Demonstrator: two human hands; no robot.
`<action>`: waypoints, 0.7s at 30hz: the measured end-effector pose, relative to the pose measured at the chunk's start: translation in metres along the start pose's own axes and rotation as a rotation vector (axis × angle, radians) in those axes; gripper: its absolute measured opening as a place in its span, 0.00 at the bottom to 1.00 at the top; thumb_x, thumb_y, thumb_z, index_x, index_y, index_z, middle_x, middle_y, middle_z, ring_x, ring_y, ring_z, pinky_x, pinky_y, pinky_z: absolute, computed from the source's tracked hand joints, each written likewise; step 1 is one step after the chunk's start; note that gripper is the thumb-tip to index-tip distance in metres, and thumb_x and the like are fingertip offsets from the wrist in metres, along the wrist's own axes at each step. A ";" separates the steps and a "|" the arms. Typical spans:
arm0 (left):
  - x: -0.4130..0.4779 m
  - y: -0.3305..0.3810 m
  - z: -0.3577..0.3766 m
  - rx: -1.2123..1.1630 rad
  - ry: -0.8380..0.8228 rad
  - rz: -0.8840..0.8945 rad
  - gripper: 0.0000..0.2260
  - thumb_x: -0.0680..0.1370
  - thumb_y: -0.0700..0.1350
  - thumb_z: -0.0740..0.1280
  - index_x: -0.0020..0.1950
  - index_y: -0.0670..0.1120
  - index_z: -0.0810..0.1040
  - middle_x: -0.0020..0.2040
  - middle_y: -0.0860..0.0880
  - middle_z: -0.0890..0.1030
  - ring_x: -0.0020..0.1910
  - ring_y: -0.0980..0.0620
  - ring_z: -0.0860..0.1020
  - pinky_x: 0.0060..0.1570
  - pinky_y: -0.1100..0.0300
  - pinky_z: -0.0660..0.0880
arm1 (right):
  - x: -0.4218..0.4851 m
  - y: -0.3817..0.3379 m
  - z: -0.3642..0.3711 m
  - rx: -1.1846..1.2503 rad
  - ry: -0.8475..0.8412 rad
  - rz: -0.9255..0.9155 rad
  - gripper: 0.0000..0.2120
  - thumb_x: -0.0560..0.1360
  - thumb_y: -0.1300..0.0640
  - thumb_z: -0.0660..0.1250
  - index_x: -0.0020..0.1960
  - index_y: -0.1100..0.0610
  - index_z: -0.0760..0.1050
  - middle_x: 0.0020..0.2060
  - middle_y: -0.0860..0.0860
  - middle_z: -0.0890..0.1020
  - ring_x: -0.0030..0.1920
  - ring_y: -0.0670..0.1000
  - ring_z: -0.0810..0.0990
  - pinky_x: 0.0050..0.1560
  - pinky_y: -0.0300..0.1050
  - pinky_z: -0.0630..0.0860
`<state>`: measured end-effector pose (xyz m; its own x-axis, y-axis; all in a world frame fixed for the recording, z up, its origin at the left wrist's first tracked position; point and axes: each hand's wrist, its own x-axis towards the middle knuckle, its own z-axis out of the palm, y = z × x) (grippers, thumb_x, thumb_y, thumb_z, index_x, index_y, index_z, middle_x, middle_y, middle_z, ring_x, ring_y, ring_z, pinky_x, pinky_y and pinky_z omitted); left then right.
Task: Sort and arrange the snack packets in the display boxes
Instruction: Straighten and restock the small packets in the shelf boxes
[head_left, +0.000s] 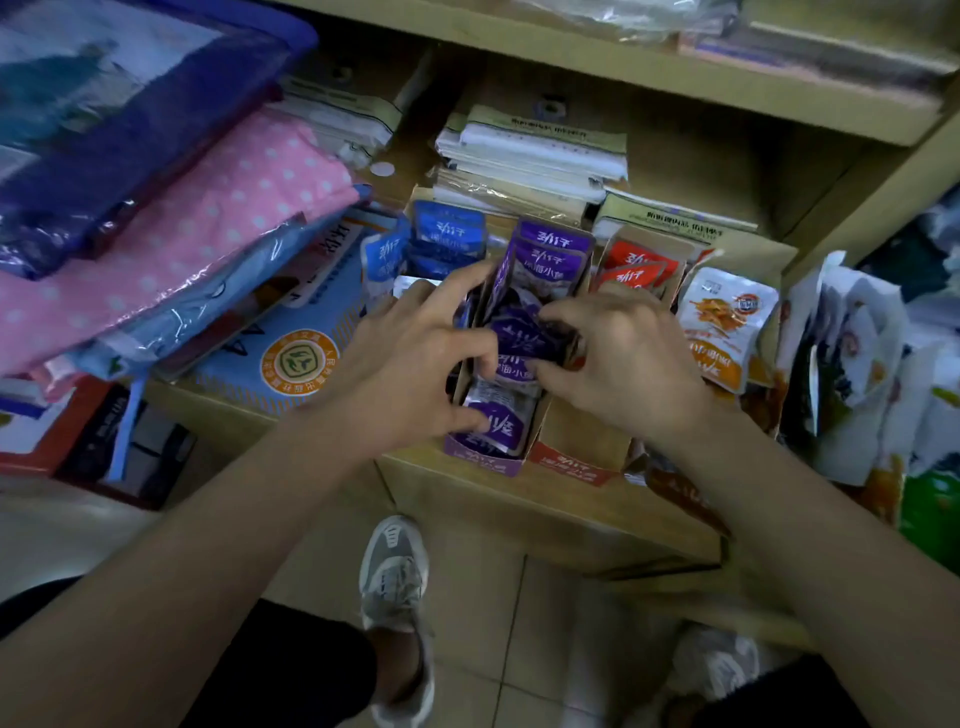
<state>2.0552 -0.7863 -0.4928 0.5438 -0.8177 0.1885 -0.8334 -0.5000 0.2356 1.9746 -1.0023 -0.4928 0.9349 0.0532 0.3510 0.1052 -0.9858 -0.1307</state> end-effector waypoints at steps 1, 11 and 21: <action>0.002 0.001 0.000 0.019 -0.010 0.000 0.23 0.59 0.63 0.82 0.46 0.57 0.78 0.81 0.50 0.57 0.67 0.41 0.71 0.58 0.38 0.74 | 0.000 0.000 0.000 0.005 -0.007 0.009 0.21 0.71 0.47 0.76 0.59 0.57 0.82 0.47 0.53 0.86 0.47 0.56 0.80 0.52 0.53 0.78; 0.009 0.008 0.008 0.184 -0.096 0.109 0.12 0.64 0.60 0.81 0.44 0.58 0.86 0.83 0.47 0.52 0.64 0.38 0.68 0.51 0.43 0.74 | -0.003 0.002 0.000 0.042 -0.053 0.056 0.20 0.71 0.45 0.75 0.56 0.58 0.82 0.45 0.55 0.86 0.48 0.57 0.80 0.53 0.56 0.77; 0.013 -0.012 0.020 -0.118 0.306 0.179 0.09 0.81 0.48 0.70 0.46 0.45 0.87 0.73 0.45 0.75 0.42 0.47 0.84 0.39 0.50 0.80 | -0.014 0.002 -0.001 0.113 -0.088 0.034 0.34 0.71 0.33 0.65 0.64 0.59 0.79 0.52 0.54 0.84 0.53 0.57 0.79 0.56 0.58 0.76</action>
<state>2.0704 -0.7967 -0.5122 0.4096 -0.7574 0.5085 -0.9106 -0.3055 0.2784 1.9613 -1.0056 -0.4974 0.9640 0.0390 0.2631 0.1063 -0.9632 -0.2467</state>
